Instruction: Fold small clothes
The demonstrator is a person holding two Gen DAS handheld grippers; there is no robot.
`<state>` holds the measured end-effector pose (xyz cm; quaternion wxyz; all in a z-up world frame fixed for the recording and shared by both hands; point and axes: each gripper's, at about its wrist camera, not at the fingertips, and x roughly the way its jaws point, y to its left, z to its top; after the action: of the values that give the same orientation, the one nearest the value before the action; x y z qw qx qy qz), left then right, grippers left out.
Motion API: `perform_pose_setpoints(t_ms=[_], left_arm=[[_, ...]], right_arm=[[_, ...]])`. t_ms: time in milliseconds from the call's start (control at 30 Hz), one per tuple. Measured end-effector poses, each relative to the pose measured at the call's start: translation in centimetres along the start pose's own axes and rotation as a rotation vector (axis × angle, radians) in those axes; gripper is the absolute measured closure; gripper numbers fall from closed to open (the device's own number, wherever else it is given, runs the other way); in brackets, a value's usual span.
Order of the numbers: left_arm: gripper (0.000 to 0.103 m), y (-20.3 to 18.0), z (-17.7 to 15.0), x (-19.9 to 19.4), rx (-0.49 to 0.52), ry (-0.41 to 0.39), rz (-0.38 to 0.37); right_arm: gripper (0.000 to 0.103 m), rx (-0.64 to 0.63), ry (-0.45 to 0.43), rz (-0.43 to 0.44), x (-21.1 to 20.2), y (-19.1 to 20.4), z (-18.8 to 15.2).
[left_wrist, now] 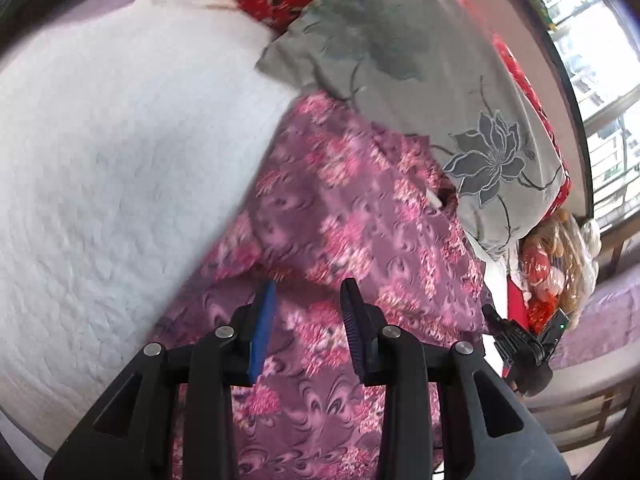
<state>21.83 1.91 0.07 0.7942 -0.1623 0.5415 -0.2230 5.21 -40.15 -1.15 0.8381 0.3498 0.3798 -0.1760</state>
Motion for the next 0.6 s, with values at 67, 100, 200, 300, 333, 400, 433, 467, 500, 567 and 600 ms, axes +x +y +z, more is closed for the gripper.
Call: perform_pose_setpoints(t_ms=[67, 100, 200, 300, 333, 400, 433, 467, 500, 567, 600], left_arm=[[0.072, -1.1, 0.9, 0.2, 0.046, -0.017, 0.041], [0.067, -1.5, 1.3, 0.6, 0.067, -0.015, 0.074], [0.064, -2.7, 2.0, 2.7, 0.123, 0.008, 0.147], [0.064, -3.3, 1.2, 5.8, 0.167, 0.085, 0.212], [0.064, -3.5, 0.8, 6.7, 0.183, 0.105, 0.234], [0.063, -3.9, 0.0, 7.2, 0.240, 0.078, 0.282], [0.063, -4.2, -0.2, 7.1, 0.256, 0.073, 0.293], [0.063, -4.2, -0.3, 6.8, 0.262, 0.083, 0.296], [0.062, -4.1, -0.4, 6.6, 0.257, 0.103, 0.292], [0.062, -3.3, -0.7, 6.3, 0.224, 0.165, 0.276], [0.062, -2.9, -1.1, 6.2, 0.210, 0.197, 0.276]], right_arm=[[0.091, 0.011, -0.005, -0.021, -0.6, -0.1, 0.0], [0.091, 0.016, -0.035, -0.037, -1.3, -0.1, 0.1], [0.091, -0.010, -0.144, 0.030, -3.8, 0.7, 0.0], [0.091, -0.090, -0.075, 0.057, -2.9, 1.8, -0.5], [0.091, -0.114, -0.033, 0.044, -2.0, 1.9, -0.8], [0.091, -0.134, 0.105, -0.004, 0.8, 1.6, -1.5], [0.095, -0.126, 0.164, -0.012, 1.8, 1.1, -1.9], [0.095, -0.114, 0.137, 0.017, 1.3, 0.8, -1.8], [0.094, -0.103, 0.157, 0.027, 1.1, 0.5, -1.6], [0.094, -0.101, 0.206, 0.038, 0.6, 0.3, -1.5], [0.094, -0.113, 0.223, 0.032, 0.2, 0.2, -1.6]])
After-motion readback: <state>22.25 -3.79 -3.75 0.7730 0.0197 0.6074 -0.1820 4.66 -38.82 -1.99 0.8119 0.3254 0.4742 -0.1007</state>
